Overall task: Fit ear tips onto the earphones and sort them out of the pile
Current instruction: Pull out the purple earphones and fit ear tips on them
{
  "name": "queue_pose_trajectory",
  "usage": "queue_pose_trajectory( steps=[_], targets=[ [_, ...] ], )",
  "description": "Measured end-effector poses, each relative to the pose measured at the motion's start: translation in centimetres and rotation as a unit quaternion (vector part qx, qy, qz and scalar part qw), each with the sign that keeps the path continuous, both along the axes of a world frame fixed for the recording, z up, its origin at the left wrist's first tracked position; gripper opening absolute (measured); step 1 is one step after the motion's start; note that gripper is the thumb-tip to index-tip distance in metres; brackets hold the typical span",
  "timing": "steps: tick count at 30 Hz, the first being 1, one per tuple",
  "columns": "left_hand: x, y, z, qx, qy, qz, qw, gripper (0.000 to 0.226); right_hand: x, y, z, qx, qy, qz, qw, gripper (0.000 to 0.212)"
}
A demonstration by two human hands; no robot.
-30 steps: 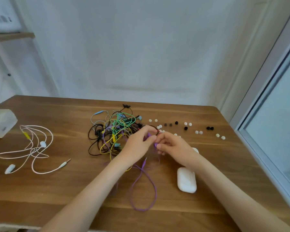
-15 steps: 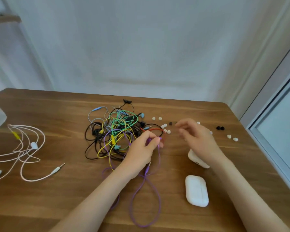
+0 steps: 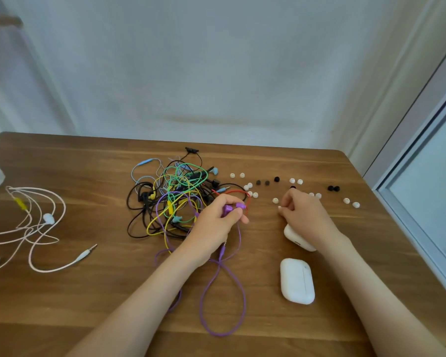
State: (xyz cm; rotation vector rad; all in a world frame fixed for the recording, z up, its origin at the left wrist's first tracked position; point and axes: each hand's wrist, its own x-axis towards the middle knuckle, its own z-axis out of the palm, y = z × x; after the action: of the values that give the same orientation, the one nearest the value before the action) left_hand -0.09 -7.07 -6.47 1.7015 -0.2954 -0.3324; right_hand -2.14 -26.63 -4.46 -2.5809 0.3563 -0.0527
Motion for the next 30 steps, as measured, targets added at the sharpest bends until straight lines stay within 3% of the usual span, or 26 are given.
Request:
queue_pose_trajectory(
  steps=[4,6,8,10,13,16,22,30],
  targets=[
    [-0.1,0.0,0.2,-0.005,0.012,-0.002,1.0,0.014,0.3,0.1,0.4,-0.011,0.02,-0.012,1.0,0.01],
    [-0.2,0.0,0.3,-0.02,0.03,-0.003,0.999,0.016,0.0,0.2,0.5,-0.01,-0.011,-0.009,1.0,0.012],
    [-0.2,-0.1,0.5,-0.033,0.04,-0.005,0.999,0.016,-0.5,0.9,0.8,0.047,-0.095,-0.002,0.994,0.008],
    [-0.3,-0.2,0.6,-0.044,0.043,-0.013,0.998,0.016,-0.9,2.2,1.3,0.167,-0.15,0.019,0.974,0.005],
    [-0.5,-0.3,0.9,-0.054,0.049,-0.024,0.997,0.018,-1.3,4.1,1.4,0.35,-0.118,0.049,0.928,0.007],
    [-0.5,-0.3,0.9,-0.052,0.053,-0.02,0.997,0.018,-1.2,4.3,1.0,0.416,-0.104,0.024,0.903,0.01],
    [-0.4,-0.4,0.5,-0.053,0.059,-0.006,0.997,0.019,-1.1,3.9,0.6,0.481,-0.043,0.013,0.875,0.01],
    [-0.5,-0.2,0.9,-0.091,0.086,-0.009,0.992,0.02,-1.1,4.2,0.2,0.497,0.018,0.017,0.868,0.007]
  ],
)
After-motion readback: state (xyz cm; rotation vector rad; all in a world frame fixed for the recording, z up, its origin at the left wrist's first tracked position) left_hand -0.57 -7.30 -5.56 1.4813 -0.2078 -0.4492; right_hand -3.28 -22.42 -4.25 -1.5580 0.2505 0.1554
